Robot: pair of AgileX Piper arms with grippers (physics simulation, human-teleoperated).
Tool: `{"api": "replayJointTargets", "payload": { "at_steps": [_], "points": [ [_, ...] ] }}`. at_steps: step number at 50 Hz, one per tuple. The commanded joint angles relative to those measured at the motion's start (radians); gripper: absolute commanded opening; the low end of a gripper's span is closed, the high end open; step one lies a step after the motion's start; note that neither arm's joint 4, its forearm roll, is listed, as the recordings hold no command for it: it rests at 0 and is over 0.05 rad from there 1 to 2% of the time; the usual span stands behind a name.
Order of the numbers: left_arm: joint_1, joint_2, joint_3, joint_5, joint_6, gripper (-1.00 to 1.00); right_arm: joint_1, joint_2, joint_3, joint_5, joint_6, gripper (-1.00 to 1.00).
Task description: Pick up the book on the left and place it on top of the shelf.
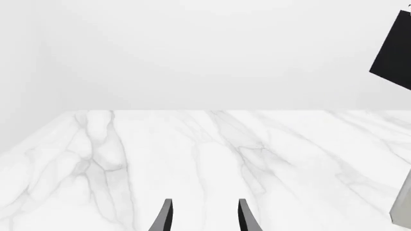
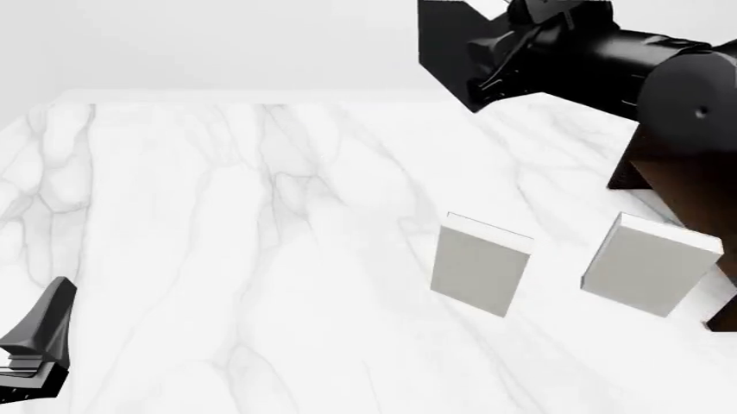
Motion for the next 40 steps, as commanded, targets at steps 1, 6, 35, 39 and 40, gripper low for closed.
{"api": "replayJointTargets", "payload": {
  "at_steps": [1,6,35,39,40],
  "points": [
    [0.0,0.0,0.0,0.0,0.0,1.0,-0.059,-0.106,0.011,0.058,-0.026,-1.0],
    [0.0,0.0,0.0,0.0,0.0,1.0,-0.096,-0.147,0.006,0.09,-0.053,-1.0],
    [0.0,0.0,0.0,0.0,0.0,1.0,-0.291,-0.3,0.032,0.149,-0.216,-1.0],
    [0.0,0.0,0.0,0.0,0.0,1.0,-0.317,-0.312,0.035,0.151,-0.243,-1.0],
    [0.0,0.0,0.0,0.0,0.0,1.0,-0.322,-0.314,0.037,0.15,-0.25,-1.0]
  ]
}}
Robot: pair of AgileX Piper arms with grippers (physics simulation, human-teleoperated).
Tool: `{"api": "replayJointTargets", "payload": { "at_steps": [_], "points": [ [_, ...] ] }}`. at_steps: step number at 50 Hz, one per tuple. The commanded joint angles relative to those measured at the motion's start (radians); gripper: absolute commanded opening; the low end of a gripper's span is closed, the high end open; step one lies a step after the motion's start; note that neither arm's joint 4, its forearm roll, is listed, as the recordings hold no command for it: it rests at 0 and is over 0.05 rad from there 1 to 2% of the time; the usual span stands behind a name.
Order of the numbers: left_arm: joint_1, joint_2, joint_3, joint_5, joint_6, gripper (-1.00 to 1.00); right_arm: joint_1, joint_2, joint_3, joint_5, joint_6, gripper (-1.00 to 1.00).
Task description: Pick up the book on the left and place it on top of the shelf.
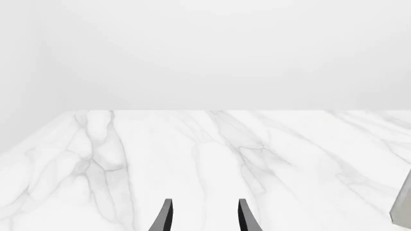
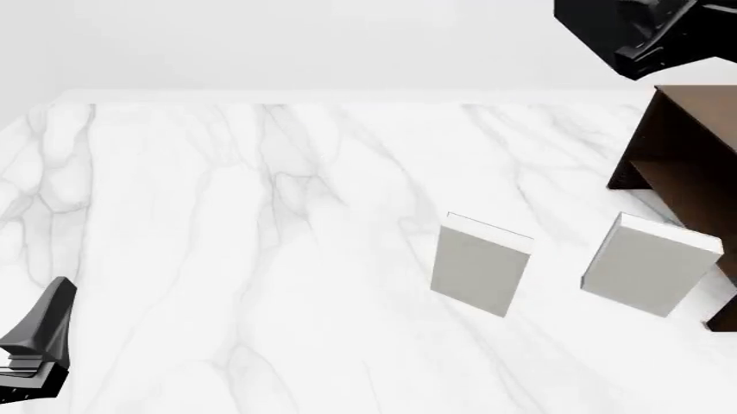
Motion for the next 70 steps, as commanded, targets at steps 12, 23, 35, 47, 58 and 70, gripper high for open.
{"api": "replayJointTargets", "payload": {
  "at_steps": [12,23,35,47,58,70],
  "points": [
    [0.0,0.0,0.0,0.0,0.0,1.0,-0.132,-0.074,0.009,0.026,-0.082,-1.0],
    [0.0,0.0,0.0,0.0,0.0,1.0,-0.171,-0.09,0.0,0.062,-0.107,-1.0],
    [0.0,0.0,0.0,0.0,0.0,1.0,-0.222,-0.089,0.025,0.048,-0.133,-1.0],
    [0.0,0.0,0.0,0.0,0.0,1.0,-0.283,-0.061,0.037,0.011,-0.148,-1.0],
    [0.0,0.0,0.0,0.0,0.0,1.0,-0.329,-0.038,0.013,0.0,-0.192,-1.0],
    [0.0,0.0,0.0,0.0,0.0,1.0,-0.377,-0.029,0.014,-0.005,-0.238,-1.0]
  ]
}}
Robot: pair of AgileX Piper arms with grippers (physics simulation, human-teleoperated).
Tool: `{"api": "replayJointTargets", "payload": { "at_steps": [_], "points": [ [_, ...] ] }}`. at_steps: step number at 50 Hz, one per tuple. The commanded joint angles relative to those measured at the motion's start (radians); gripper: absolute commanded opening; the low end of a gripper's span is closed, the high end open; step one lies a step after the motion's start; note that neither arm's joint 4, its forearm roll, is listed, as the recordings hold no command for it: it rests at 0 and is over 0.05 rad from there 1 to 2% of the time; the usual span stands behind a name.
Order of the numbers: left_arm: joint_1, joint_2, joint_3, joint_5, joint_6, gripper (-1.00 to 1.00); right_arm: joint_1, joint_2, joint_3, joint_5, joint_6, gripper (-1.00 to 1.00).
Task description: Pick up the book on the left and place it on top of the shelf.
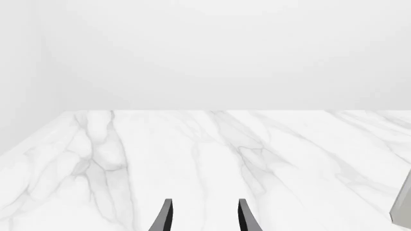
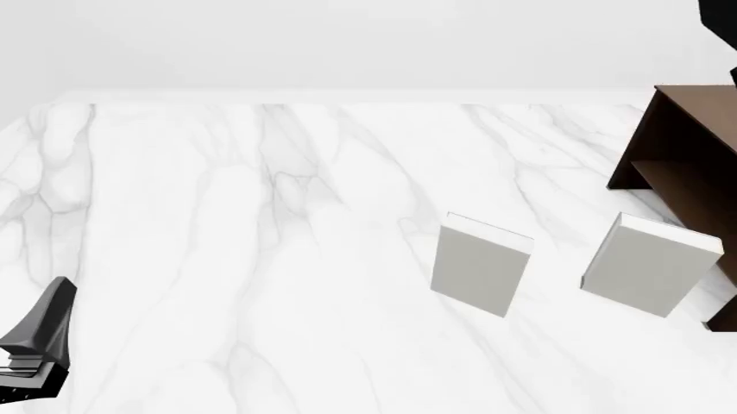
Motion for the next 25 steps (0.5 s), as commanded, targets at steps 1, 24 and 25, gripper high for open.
{"api": "replayJointTargets", "payload": {
  "at_steps": [1,24,25],
  "points": [
    [0.0,0.0,0.0,0.0,0.0,1.0,-0.045,0.005,-0.02,-0.013,-0.015,-1.0],
    [0.0,0.0,0.0,0.0,0.0,1.0,-0.117,0.03,-0.035,-0.014,-0.09,-1.0],
    [0.0,0.0,0.0,0.0,0.0,1.0,-0.117,0.03,-0.035,-0.014,-0.09,-1.0]
  ]
}}
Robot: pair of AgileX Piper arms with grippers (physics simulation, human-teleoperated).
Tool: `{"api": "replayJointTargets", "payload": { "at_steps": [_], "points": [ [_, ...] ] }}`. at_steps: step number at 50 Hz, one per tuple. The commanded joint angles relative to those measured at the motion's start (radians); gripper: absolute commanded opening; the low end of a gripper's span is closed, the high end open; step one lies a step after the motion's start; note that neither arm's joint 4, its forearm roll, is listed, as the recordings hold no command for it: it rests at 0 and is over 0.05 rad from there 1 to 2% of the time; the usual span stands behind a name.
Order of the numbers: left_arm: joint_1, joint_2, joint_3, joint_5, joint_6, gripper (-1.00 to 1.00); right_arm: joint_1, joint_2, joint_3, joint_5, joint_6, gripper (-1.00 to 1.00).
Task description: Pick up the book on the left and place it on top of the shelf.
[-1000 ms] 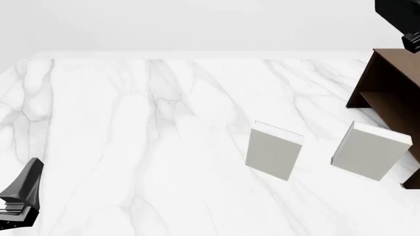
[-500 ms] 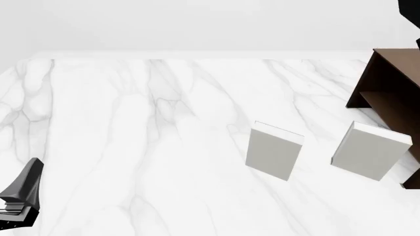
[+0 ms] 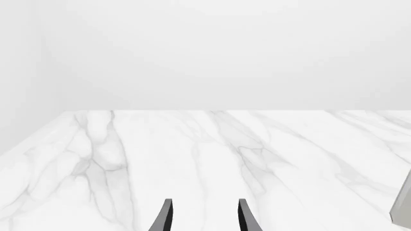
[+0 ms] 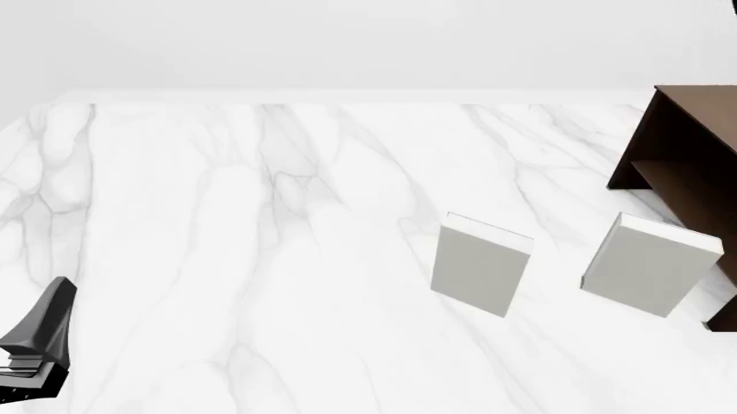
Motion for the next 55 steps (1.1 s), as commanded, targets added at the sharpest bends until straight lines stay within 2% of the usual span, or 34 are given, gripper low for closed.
{"api": "replayJointTargets", "payload": {
  "at_steps": [1,21,55],
  "points": [
    [0.0,0.0,0.0,0.0,0.0,1.0,-0.041,0.011,-0.017,-0.022,-0.009,-1.0],
    [0.0,0.0,0.0,0.0,0.0,1.0,-0.099,0.077,-0.028,-0.057,-0.032,-1.0],
    [0.0,0.0,0.0,0.0,0.0,1.0,-0.214,0.106,0.008,-0.104,-0.129,-1.0]
  ]
}}
